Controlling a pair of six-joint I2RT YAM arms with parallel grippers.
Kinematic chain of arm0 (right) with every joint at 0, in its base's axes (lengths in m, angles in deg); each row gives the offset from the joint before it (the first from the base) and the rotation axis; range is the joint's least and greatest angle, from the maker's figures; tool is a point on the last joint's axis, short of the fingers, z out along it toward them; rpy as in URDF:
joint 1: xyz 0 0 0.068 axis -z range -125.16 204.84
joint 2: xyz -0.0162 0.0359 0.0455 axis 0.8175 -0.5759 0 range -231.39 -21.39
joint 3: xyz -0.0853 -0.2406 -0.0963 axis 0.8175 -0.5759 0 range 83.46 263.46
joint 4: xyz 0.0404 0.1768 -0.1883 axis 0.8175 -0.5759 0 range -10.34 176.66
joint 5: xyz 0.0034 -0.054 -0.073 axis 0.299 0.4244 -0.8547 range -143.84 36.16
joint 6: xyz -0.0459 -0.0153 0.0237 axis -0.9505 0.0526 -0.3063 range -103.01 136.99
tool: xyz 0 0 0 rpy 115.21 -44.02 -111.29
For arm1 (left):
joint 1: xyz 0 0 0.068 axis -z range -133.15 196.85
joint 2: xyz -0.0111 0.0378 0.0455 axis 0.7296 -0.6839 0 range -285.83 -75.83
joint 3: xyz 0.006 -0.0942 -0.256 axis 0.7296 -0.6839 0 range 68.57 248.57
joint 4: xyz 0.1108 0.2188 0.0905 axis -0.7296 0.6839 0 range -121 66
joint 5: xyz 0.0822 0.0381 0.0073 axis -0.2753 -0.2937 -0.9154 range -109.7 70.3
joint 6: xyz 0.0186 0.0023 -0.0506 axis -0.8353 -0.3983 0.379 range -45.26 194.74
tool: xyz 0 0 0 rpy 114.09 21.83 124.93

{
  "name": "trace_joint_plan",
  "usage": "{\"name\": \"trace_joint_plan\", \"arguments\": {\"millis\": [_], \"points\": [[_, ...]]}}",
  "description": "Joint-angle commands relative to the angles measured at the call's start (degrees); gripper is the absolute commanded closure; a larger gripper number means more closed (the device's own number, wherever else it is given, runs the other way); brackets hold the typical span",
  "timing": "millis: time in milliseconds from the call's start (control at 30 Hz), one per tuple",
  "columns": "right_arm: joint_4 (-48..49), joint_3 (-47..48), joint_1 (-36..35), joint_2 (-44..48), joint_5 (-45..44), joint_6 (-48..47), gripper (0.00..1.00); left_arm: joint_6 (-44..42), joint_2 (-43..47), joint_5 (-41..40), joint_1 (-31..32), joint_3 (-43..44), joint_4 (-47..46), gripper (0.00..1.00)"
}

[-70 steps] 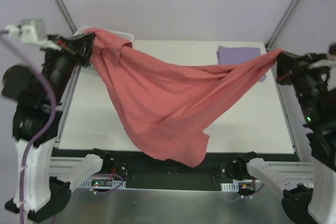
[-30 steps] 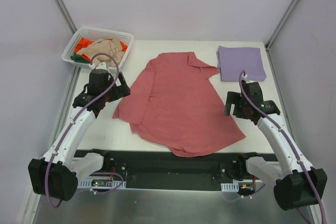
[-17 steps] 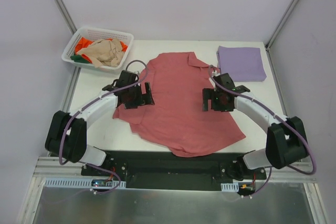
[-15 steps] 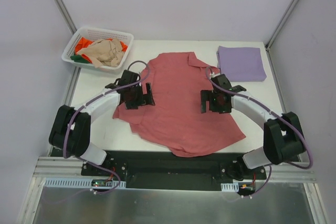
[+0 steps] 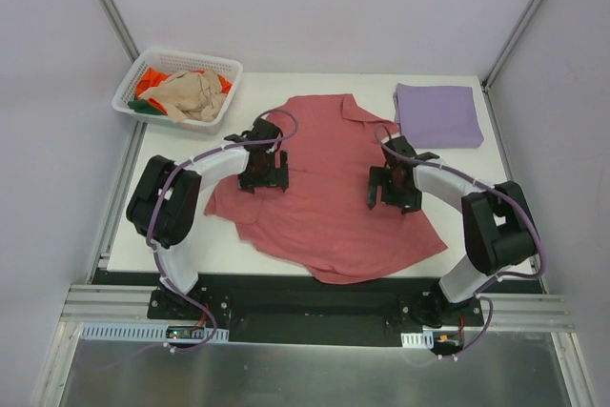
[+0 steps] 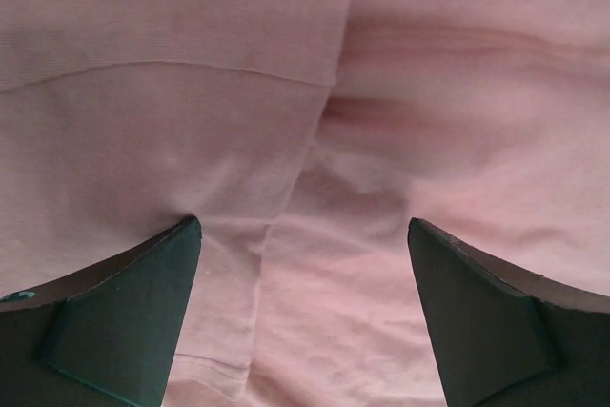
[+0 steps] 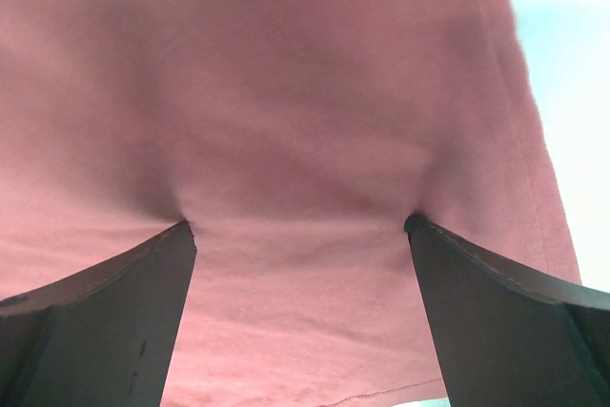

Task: Fold and stack the t-shirts
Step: Flatten out the tshirt

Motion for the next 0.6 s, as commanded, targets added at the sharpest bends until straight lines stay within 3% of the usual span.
{"name": "trace_joint_plan", "arguments": {"millis": [0, 233, 567], "points": [[-0.2, -0.9, 3.5, -1.2, -0.8, 0.9, 0.04, -0.9, -3.1, -13.4, 1.4, 3.8, 9.6, 0.11], [-2.1, -2.0, 10.1, -0.7, 1.2, -0.2, 0.03, 3.1, -2.6, -30.6, 0.6, 3.6, 19.6, 0.07], [-5.5, 2.0, 16.8, -4.1, 1.2, -1.4, 0.01, 5.5, 5.6, -35.1, -8.6, -3.3, 22.1, 0.04]]}}
